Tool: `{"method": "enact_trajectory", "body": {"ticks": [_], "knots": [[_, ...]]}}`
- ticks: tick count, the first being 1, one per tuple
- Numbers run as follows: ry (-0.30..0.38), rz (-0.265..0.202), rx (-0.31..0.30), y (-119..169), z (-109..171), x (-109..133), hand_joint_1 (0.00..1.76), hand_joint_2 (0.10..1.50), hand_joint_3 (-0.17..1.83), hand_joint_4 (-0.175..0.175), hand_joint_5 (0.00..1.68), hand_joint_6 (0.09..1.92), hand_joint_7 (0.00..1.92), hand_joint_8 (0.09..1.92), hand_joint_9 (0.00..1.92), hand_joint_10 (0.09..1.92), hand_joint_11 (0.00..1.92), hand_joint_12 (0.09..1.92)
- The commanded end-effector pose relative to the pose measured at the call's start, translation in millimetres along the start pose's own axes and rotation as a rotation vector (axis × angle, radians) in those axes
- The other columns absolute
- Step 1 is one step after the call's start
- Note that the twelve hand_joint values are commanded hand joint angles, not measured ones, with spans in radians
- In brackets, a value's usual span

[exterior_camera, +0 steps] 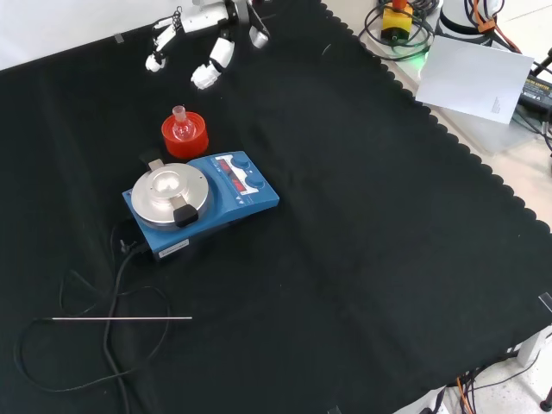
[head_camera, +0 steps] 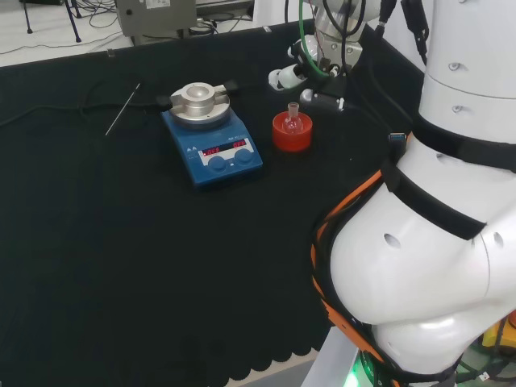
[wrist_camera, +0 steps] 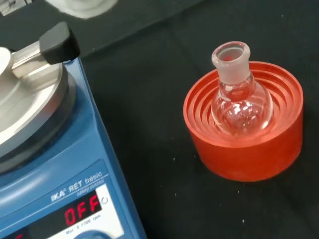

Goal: Pick up the round-bottom flask.

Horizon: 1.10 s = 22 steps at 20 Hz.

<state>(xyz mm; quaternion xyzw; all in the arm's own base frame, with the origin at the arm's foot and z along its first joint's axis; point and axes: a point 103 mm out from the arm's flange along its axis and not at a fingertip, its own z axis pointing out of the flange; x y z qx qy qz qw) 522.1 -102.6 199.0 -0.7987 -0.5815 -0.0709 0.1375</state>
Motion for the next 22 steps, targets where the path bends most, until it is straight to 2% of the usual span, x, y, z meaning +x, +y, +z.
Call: {"method": "enact_trajectory", "body": {"ticks": [1, 9, 19, 22], "knots": [[0.008, 0.017, 0.021, 7, 28, -10, 0.76, 0.73, 0.49, -0.051, 0.6, 0.09, 0.35, 0.67, 0.45, 0.69, 0.03, 1.35], [0.029, 0.046, 0.041, 17, 54, -24, 0.76, 0.71, 0.53, -0.051, 0.61, 0.09, 0.35, 0.67, 0.46, 0.68, 0.03, 1.35], [0.072, 0.078, 0.022, 23, 72, -38, 0.77, 0.7, 0.54, -0.053, 0.62, 0.09, 0.34, 0.67, 0.46, 0.68, 0.03, 1.35], [0.063, 0.082, 0.015, 22, 78, -36, 0.78, 0.69, 0.54, -0.053, 0.62, 0.09, 0.35, 0.67, 0.46, 0.68, 0.03, 1.35]]}}
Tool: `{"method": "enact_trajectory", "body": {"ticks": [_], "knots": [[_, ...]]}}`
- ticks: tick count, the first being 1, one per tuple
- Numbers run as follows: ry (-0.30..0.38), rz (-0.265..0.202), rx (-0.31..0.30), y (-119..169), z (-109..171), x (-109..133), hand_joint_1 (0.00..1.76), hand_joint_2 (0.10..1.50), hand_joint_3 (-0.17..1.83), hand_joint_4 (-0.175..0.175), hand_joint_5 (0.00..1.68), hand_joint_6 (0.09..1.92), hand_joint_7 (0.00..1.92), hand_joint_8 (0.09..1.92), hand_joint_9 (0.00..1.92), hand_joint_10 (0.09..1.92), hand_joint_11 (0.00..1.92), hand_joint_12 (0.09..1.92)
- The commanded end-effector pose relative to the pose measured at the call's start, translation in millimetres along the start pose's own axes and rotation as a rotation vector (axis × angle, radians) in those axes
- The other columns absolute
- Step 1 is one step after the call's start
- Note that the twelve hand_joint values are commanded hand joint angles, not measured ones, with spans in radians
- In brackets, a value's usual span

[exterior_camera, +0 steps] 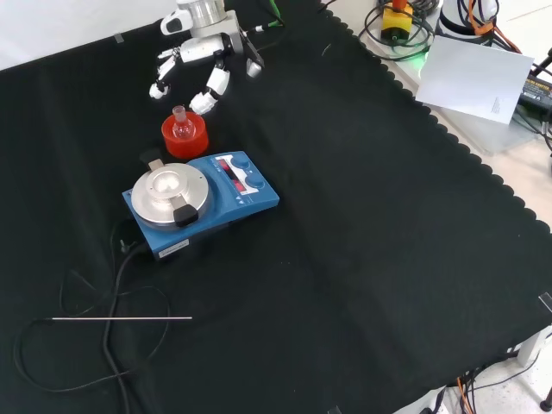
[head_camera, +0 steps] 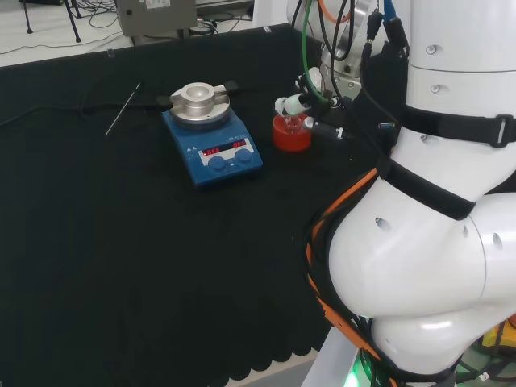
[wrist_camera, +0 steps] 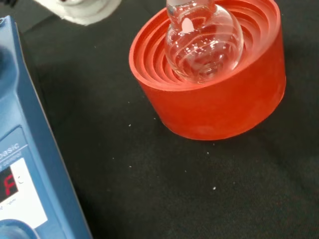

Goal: Pick up the round-bottom flask.

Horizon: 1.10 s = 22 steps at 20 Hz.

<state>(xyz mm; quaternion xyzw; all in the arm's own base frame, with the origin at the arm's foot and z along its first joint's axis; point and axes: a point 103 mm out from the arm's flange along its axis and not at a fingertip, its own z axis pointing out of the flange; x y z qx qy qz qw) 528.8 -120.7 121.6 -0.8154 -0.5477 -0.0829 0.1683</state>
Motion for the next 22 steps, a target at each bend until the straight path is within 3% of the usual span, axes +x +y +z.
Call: {"method": "enact_trajectory", "body": {"ticks": [1, 22], "knots": [[0.002, 0.008, -0.012, 0, 11, -1, 0.79, 0.69, 0.54, -0.053, 0.63, 0.09, 0.35, 0.67, 0.46, 0.68, 0.03, 1.35], [0.016, 0.022, -0.009, 14, 25, -12, 0.82, 0.67, 0.56, -0.053, 0.71, 0.21, 0.4, 0.67, 0.5, 0.66, 0.06, 1.34]]}}
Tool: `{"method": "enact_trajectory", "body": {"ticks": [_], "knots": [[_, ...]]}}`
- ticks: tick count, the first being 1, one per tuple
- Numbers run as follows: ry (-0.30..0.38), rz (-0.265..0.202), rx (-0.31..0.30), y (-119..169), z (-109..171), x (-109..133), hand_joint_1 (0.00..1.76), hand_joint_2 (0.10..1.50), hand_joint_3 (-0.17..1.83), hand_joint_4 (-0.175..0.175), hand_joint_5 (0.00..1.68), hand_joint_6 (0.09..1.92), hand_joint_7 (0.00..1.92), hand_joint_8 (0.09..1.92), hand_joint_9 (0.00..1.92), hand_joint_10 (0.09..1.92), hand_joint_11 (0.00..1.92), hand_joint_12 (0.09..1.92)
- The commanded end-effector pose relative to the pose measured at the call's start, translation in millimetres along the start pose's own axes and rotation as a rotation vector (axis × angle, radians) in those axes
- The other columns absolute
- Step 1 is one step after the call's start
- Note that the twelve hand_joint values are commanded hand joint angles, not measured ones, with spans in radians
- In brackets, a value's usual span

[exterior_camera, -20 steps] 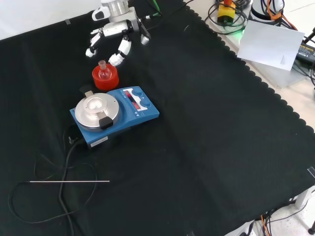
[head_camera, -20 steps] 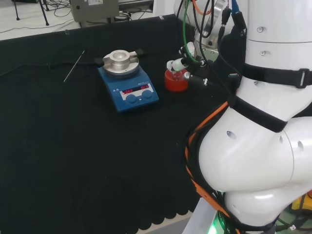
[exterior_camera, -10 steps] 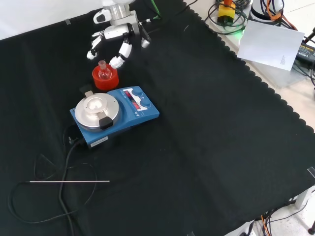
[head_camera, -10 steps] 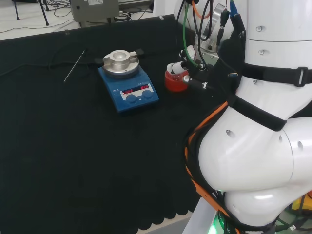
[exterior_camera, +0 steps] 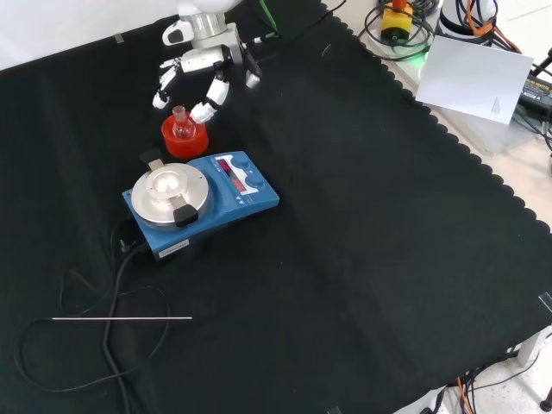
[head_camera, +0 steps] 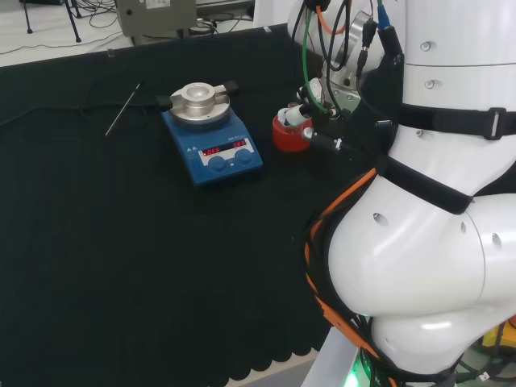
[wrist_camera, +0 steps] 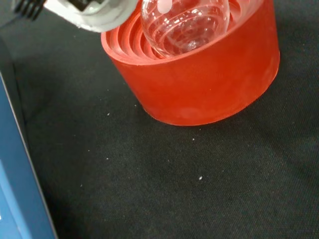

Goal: Pick up the round-bottom flask.

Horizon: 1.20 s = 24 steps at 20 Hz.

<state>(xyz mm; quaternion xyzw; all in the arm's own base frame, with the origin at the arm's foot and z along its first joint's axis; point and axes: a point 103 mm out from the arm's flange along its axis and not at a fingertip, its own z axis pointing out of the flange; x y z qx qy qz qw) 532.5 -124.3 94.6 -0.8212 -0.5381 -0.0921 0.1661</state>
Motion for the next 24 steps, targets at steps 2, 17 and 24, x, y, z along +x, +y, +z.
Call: {"method": "enact_trajectory", "body": {"ticks": [2, 17, 24], "knots": [[0.001, 0.004, 0.006, 9, 3, -4, 0.82, 0.67, 0.57, -0.053, 0.71, 0.27, 0.41, 0.66, 0.51, 0.66, 0.07, 1.34], [-0.015, 0.006, -0.009, 18, 6, -1, 0.86, 0.68, 0.58, -0.051, 0.69, 0.58, 0.44, 0.66, 0.54, 0.65, 0.1, 1.35], [-0.027, 0.007, -0.042, 22, 2, -1, 0.92, 0.68, 0.58, -0.038, 0.71, 0.63, 0.46, 0.66, 0.56, 0.65, 0.13, 1.35]]}}
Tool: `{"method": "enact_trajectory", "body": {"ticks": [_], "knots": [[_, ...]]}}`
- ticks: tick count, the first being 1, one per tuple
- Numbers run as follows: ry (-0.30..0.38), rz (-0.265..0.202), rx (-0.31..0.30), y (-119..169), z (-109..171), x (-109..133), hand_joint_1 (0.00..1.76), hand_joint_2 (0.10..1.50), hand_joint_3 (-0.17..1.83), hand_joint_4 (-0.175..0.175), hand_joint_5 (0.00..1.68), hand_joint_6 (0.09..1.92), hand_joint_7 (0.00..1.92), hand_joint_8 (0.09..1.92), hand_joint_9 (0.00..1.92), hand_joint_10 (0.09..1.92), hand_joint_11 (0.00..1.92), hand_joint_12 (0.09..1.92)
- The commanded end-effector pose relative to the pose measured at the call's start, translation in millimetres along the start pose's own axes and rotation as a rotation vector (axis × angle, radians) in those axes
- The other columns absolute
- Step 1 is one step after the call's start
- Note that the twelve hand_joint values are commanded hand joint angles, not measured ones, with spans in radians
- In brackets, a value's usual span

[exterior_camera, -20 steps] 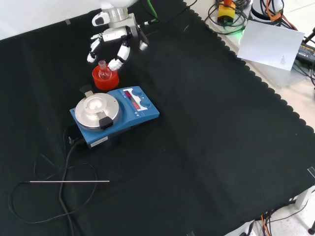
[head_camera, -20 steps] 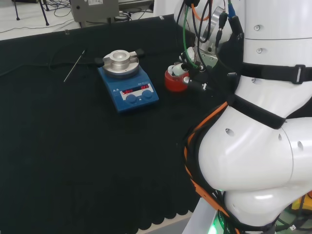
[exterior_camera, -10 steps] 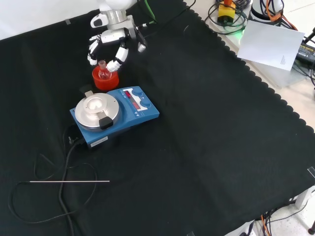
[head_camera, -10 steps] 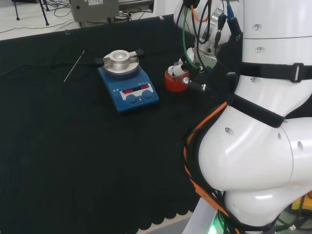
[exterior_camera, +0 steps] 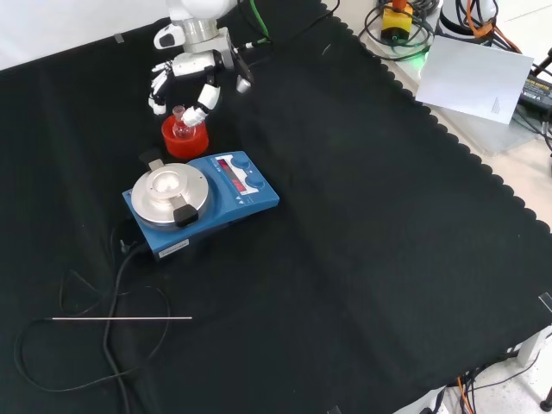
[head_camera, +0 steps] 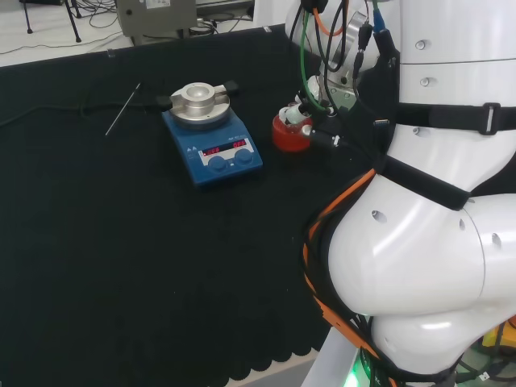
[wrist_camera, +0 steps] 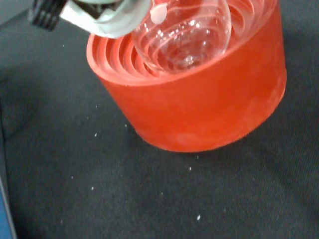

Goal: Pick up the round-bottom flask.

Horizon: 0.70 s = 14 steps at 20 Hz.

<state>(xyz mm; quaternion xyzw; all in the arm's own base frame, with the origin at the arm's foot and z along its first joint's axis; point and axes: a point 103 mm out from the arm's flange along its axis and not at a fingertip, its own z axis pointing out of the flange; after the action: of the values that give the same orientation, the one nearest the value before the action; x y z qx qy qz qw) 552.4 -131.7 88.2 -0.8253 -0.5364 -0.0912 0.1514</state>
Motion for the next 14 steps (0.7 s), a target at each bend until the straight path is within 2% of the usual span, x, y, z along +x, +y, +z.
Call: {"method": "enact_trajectory", "body": {"ticks": [1, 14], "knots": [[-0.009, 0.003, -0.019, -0.2, -0.8, -0.4, 0.92, 0.68, 0.58, -0.036, 0.71, 0.63, 0.46, 0.66, 0.57, 0.65, 0.13, 1.35], [-0.025, 0.005, -0.043, -1.0, 1.2, 2.3, 0.97, 0.7, 0.6, -0.024, 0.78, 0.68, 0.5, 0.66, 0.61, 0.65, 0.19, 1.34]]}}
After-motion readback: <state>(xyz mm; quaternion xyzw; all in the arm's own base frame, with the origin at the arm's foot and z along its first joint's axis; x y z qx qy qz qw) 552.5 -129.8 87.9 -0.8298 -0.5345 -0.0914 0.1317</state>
